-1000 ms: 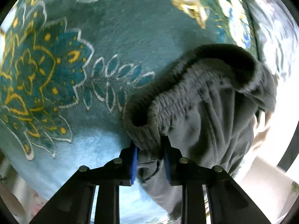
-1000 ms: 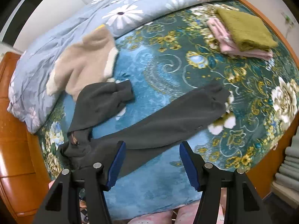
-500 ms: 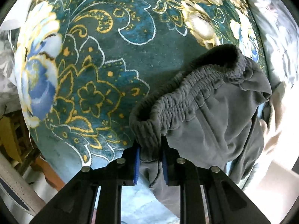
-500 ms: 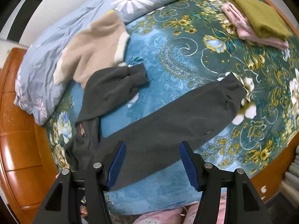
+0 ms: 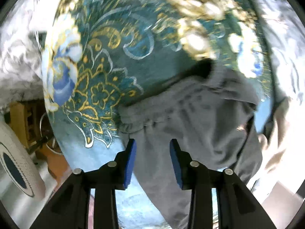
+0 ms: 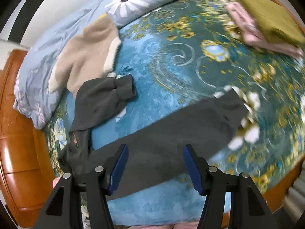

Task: Fold clothes

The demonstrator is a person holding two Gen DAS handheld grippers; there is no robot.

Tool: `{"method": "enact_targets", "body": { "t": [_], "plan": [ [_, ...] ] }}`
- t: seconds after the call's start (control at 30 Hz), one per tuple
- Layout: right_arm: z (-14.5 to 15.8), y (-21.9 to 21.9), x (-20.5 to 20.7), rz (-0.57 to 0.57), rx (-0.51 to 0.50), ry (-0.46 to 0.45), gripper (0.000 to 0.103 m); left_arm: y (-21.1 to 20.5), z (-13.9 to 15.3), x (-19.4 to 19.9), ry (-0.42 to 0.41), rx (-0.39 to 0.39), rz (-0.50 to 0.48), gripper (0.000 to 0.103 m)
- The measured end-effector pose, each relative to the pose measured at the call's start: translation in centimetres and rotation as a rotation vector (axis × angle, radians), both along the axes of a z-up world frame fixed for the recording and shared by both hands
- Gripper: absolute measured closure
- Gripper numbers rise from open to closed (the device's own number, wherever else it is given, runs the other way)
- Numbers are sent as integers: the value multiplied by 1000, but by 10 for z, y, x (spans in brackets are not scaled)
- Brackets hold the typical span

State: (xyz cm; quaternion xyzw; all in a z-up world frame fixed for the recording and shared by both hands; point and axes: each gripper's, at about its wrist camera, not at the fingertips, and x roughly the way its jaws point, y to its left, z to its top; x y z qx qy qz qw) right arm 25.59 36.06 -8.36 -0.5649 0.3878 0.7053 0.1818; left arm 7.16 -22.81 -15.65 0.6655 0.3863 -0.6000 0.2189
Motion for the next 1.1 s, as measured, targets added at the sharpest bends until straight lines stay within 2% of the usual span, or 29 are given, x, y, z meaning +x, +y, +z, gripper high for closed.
{"method": "enact_targets", "body": {
  "t": [0.17,0.23,0.3,0.4,0.53,0.63,0.7,0.77,0.8,0.83,0.87,0.93,0.97,1.1],
  "plan": [
    [-32,-4,-73,265,57,10,40,13,53,13,106,-47,-124,59],
    [-46,-15,-102,388,105,8,39,34,70,10,140,-87,-201,54],
    [-61,-26,-130,511,155,1,33,59,88,2,156,-116,-285,46],
    [-89,-47,-165,695,230,-31,30,88,100,0,168,-129,-399,46],
    [-124,-77,-193,943,342,-60,30,104,101,11,132,-166,-485,45],
    [-147,-97,-201,1117,437,-93,30,99,96,24,84,-189,-480,45],
    [-158,-104,-203,1192,477,-100,30,89,94,34,54,-207,-441,45],
    [-164,-105,-205,1227,508,-103,32,83,94,41,34,-218,-413,45],
    [-165,-102,-206,1224,507,-104,40,80,93,43,24,-224,-401,45],
    [-165,-97,-208,1204,488,-102,50,78,93,45,16,-230,-389,45],
    [-163,-89,-211,1165,452,-100,68,78,93,44,15,-231,-386,45],
    [-155,-71,-217,1061,367,-91,81,79,94,44,13,-231,-380,45],
    [-149,-61,-219,1013,330,-80,97,82,94,42,16,-226,-385,45],
    [-113,-16,-218,856,237,11,97,102,93,31,37,-211,-438,45]
  ]
}}
